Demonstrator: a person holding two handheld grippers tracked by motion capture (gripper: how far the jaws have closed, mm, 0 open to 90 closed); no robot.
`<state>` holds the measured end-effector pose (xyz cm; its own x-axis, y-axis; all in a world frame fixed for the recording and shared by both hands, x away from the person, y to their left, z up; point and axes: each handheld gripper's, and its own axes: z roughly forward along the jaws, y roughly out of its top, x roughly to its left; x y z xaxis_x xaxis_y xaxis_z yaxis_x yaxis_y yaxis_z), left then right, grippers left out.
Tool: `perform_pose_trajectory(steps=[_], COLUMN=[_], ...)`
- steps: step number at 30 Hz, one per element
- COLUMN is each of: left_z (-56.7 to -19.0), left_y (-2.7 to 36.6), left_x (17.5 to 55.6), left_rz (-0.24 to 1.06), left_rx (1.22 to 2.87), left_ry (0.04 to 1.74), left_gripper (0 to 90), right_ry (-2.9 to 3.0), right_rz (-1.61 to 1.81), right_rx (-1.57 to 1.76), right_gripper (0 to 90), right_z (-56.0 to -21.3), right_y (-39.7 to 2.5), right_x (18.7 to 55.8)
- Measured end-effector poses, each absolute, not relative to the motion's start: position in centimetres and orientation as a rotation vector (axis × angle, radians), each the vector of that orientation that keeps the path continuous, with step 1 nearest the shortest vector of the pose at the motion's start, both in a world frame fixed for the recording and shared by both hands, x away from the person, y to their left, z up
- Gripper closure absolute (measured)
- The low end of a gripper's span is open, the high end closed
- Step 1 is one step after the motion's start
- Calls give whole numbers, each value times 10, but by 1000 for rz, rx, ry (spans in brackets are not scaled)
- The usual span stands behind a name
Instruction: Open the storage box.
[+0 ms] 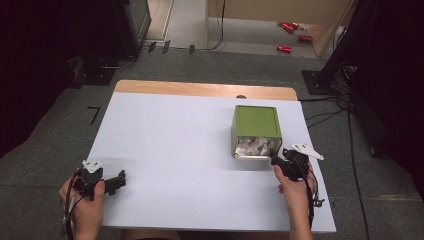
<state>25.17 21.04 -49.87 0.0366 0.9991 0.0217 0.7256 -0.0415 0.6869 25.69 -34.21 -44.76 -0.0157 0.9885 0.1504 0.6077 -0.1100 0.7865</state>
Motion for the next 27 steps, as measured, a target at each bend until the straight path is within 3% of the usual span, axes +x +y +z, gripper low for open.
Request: perform_pose_trajectory(steps=[15,27], left_z=[-499,-499], left_y=[210,210], left_x=[252,252], left_rz=[714,715], left_rx=[1820,1820], left_ry=[1739,1740], left_gripper=[0,0], right_ry=[1623,1632], right_rz=[926,934], right_rx=[1754,1810], right_gripper=[711,776], right_z=[-462,-464], right_y=[-330,-333], right_x=[271,282])
